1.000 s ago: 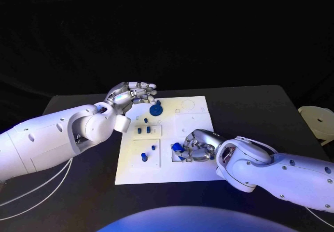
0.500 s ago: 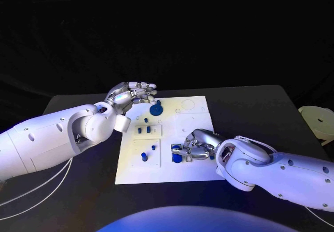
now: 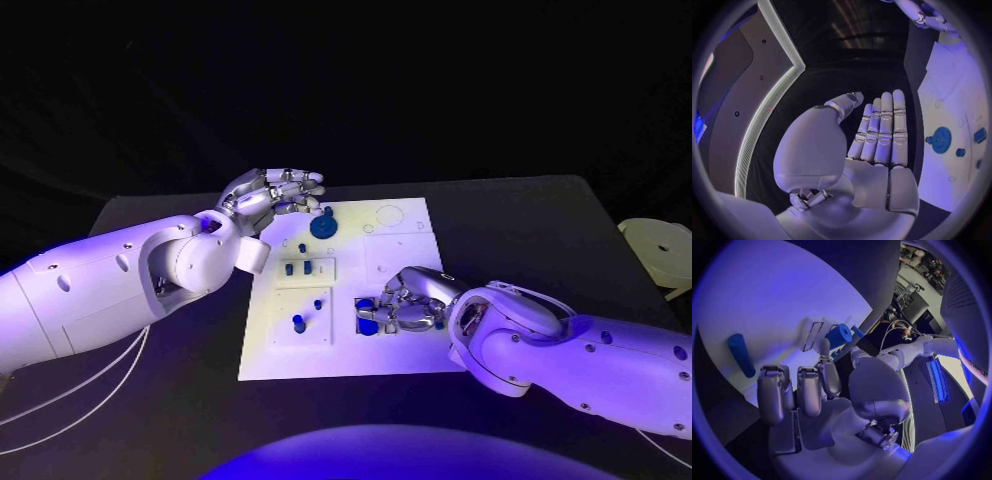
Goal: Assemble the parts on the task board
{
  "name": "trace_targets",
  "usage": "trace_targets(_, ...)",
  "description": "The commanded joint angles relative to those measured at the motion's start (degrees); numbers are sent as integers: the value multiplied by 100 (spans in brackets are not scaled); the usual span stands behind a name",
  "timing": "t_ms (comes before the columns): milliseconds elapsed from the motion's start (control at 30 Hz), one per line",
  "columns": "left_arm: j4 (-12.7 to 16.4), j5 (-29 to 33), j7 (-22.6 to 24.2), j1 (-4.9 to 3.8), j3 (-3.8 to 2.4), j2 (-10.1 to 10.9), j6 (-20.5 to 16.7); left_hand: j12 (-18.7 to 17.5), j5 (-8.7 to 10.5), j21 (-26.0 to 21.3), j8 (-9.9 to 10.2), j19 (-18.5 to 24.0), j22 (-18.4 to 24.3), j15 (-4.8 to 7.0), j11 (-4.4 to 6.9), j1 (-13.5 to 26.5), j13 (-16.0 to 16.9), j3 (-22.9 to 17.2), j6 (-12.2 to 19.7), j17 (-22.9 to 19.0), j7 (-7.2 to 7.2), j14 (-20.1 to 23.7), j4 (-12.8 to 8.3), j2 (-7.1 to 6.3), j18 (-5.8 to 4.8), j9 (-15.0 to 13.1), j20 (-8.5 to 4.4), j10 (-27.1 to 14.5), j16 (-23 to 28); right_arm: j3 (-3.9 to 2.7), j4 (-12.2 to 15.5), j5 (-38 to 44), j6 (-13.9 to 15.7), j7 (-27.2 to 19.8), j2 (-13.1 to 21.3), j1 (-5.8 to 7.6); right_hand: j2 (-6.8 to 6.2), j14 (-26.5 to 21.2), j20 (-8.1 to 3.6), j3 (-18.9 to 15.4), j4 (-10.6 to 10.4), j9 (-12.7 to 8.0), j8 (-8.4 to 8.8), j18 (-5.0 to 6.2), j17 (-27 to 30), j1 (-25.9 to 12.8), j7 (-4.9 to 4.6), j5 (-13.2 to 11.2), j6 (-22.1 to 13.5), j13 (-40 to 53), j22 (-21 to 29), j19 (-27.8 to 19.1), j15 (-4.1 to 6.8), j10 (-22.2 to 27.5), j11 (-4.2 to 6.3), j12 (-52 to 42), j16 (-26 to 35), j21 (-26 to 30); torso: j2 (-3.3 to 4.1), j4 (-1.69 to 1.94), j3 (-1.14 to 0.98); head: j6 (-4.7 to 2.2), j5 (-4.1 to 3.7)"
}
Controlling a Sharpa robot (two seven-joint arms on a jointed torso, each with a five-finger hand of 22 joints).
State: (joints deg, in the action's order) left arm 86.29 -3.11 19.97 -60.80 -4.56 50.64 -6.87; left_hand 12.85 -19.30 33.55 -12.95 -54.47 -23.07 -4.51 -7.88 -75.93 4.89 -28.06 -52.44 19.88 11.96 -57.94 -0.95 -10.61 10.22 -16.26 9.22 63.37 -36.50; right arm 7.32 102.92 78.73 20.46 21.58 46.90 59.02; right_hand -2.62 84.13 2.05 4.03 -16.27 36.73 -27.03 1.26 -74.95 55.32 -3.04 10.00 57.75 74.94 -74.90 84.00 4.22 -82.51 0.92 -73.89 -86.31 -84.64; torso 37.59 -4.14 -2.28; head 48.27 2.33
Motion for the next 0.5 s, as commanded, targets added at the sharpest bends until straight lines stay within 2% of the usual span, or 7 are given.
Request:
trace_targets(33, 18, -11, 20, -3, -3, 0, 98, -32, -14, -20, 34, 29, 5, 8, -18, 15, 5, 33, 44, 5, 15, 32, -6, 45, 1, 6, 19, -39, 35, 1, 78, 55, -68, -223, 47, -7, -33, 412, -22, 33, 84, 9, -33, -21, -591, 493, 7, -18, -35, 244, -1372, 404, 37, -33, 21, -39, -10, -59, -1, -1, 0, 4, 5)
trace_targets(100, 19, -11, 19, -3, -3, 3, 97, -32, -14, -20, 34, 29, 5, 8, -18, 15, 5, 33, 44, 5, 15, 32, -6, 45, 1, 6, 19, -39, 35, 1, 124, 54, -86, -258, 84, -8, -47, 419, -26, 40, 76, 10, -45, -28, -628, 640, 15, -97, -21, 280, -1381, 417, 41, -55, 28, -76, -25, -90, 1, 1, -2, 9, 12)
trace_targets(500, 20, -11, 18, -3, -2, 17, 95, -30, -15, -31, 35, 29, 10, 5, -20, 32, 8, 35, 41, 13, 16, 36, 9, 57, 1, 4, 24, -43, 34, 2, 267, 73, -244, -319, 306, -9, -94, 425, -33, 30, 63, 10, -60, -34, -657, 834, 25, -167, -1, 311, -1389, 429, 49, -75, 39, -102, -37, -121, 3, -1, -1, 20, 31)
